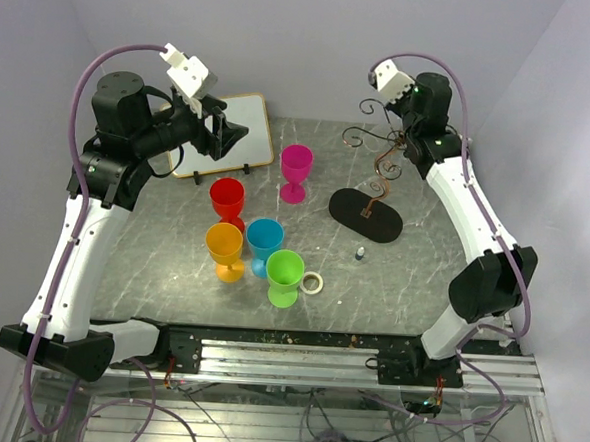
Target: Place the wine glass upside down on the wine glass rack
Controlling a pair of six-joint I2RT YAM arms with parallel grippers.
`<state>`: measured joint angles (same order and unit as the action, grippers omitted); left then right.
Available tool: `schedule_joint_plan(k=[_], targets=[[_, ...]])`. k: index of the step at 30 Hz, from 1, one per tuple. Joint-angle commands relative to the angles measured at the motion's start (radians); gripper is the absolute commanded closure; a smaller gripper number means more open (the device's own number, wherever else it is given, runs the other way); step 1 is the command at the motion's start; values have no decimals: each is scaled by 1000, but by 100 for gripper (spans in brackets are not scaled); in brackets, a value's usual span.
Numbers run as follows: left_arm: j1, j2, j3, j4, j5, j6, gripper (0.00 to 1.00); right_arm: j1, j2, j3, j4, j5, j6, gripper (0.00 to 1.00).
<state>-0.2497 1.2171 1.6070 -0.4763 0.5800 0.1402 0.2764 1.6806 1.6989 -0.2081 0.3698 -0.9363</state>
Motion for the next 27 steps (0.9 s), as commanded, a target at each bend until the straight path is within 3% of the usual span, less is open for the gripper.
schedule_joint_plan(k=[1, 27], targets=[[-5, -14, -6, 24, 14, 0, 24, -2, 21, 61, 6, -13, 5, 100], [-4, -27, -18, 11, 9, 26, 23, 83, 89, 108, -38, -12, -6, 98]])
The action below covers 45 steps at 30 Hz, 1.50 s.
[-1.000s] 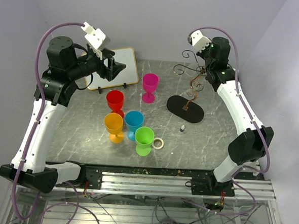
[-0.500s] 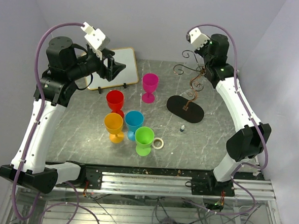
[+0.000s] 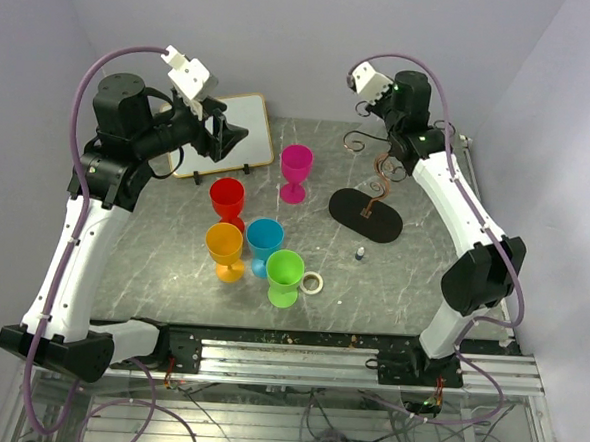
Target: Place the wine glass upside down on the wine glass rack
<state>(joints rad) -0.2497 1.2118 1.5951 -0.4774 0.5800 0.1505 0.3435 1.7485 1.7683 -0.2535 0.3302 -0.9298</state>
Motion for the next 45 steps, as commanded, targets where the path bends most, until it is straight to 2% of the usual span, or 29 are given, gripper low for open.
schedule_joint_plan(k=[1, 26, 45], targets=[[-5, -23, -7, 11, 10, 15, 23, 20, 24, 40, 6, 31, -16, 97], [-5, -36, -28, 4, 7, 40, 23, 69, 5, -15, 1, 74, -7, 85], [-5, -55, -53, -7, 2, 71, 23, 77, -24, -18, -14, 73, 26, 83]])
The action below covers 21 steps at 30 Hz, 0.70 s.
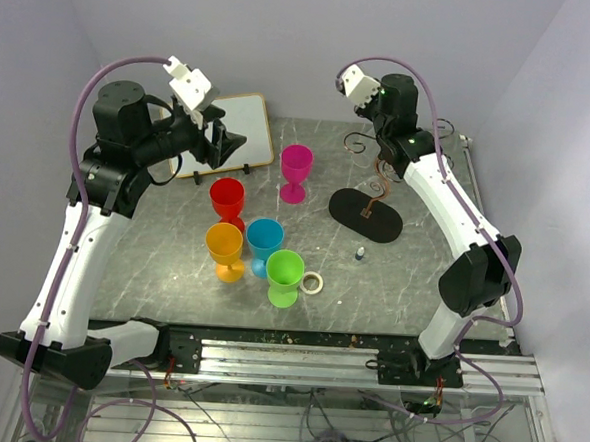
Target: Place the wine glass upside down on the wine glass rack
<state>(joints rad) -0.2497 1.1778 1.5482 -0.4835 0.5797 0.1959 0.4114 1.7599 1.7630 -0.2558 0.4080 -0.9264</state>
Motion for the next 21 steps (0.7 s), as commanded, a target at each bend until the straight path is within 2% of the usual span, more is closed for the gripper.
schedule_joint_plan(k=[1, 21], targets=[[-5, -21, -7, 1, 1, 24, 23, 9, -37, -14, -12, -3, 23, 83], [-5, -32, -35, -2, 3, 54, 22, 21, -57, -17, -46, -18, 47, 85]])
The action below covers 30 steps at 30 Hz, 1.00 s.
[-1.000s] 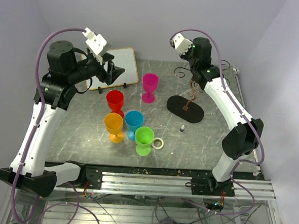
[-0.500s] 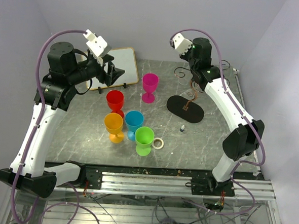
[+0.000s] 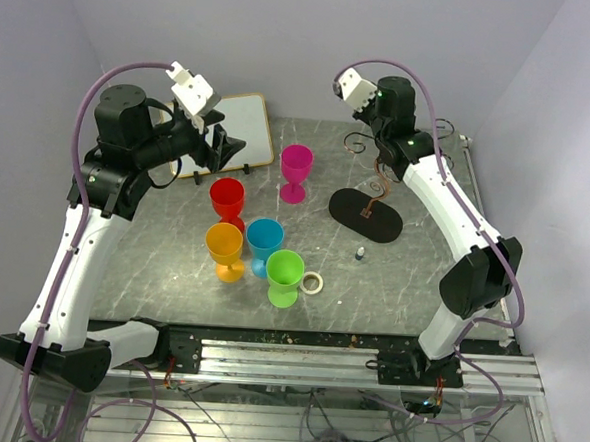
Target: Place the wine glass upside down on the wine glass rack
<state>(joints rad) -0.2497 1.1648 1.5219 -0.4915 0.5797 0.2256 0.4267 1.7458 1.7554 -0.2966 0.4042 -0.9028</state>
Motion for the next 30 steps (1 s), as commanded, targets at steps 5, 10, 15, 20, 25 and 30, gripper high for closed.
schedule_joint_plan(k=[5, 10, 15, 20, 25, 30], targets=[[-5, -22, -13, 6, 3, 26, 22, 6, -47, 5, -27, -35, 46, 84], [-5, -20, -19, 8, -3, 30, 22, 6, -57, 17, -62, -75, 78, 84], [-5, -19, -23, 3, -9, 41, 22, 7, -64, 22, -93, -118, 110, 84], [-5, -15, -43, 18, -39, 31, 21, 5, -75, 57, -134, -183, 159, 83], [-4, -4, -66, 44, -99, 20, 21, 6, -92, 93, -178, -265, 213, 83], [-1, 10, -92, 74, -150, 6, 21, 6, -127, 106, -200, -335, 255, 82]])
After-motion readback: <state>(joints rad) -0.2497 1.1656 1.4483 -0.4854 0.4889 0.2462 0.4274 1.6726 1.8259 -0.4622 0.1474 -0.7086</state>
